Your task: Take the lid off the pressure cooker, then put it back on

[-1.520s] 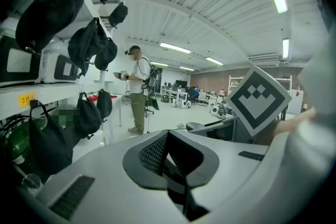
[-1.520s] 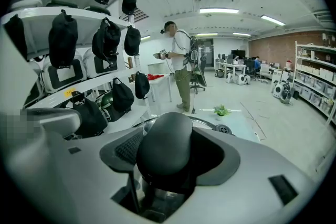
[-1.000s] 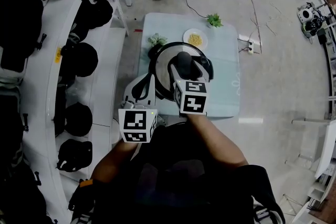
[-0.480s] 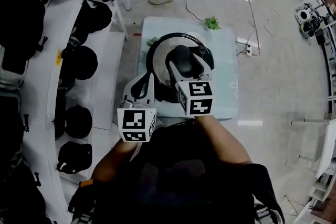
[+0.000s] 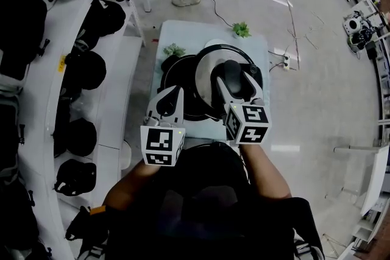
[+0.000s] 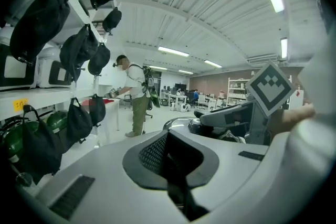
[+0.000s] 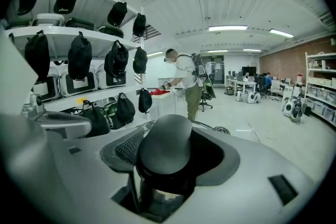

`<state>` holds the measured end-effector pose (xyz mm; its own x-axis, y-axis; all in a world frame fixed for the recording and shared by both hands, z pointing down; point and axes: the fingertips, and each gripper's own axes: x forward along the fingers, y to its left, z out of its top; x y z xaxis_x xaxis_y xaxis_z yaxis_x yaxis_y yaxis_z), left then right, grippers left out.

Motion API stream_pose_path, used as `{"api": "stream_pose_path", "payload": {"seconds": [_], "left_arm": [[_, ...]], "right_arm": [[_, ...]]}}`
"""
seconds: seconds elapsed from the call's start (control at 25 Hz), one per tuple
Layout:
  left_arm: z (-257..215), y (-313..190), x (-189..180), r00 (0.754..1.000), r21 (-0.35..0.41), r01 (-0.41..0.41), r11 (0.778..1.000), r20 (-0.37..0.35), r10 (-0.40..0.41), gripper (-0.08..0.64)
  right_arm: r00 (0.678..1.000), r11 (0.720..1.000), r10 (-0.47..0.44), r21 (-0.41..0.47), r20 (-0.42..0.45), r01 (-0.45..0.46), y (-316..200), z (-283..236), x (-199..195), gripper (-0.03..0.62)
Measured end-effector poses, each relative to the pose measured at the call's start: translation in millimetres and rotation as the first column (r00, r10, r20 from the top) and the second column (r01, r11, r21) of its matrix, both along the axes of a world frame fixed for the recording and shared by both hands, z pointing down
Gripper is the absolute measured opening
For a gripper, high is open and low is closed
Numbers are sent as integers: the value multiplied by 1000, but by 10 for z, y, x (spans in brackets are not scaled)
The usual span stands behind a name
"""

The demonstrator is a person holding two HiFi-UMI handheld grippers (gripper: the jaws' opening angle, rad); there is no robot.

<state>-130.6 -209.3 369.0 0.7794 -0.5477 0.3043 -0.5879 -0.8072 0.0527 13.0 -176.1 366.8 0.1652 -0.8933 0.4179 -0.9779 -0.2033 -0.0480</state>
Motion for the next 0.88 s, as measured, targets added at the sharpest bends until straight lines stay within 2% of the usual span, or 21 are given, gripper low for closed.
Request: {"api": "stream_pose_path", "payload": {"seconds": [0.36,0.64,0.88], "left_arm": [[63,357,730,1000,-8,13,1000,17,-13,8],[152,621,1287,999,-21,15,1000,43,-14,8],[277,845,1596,997,-35,26,999,69,-24,8]], "right_arm": [[1000,1000,5,-28,13,-4,440,197,834,305],[1000,998,-23,-50,17,24,656,354,1304,305],[999,996,-44,-72,28,46,806,563,1613,305]]}}
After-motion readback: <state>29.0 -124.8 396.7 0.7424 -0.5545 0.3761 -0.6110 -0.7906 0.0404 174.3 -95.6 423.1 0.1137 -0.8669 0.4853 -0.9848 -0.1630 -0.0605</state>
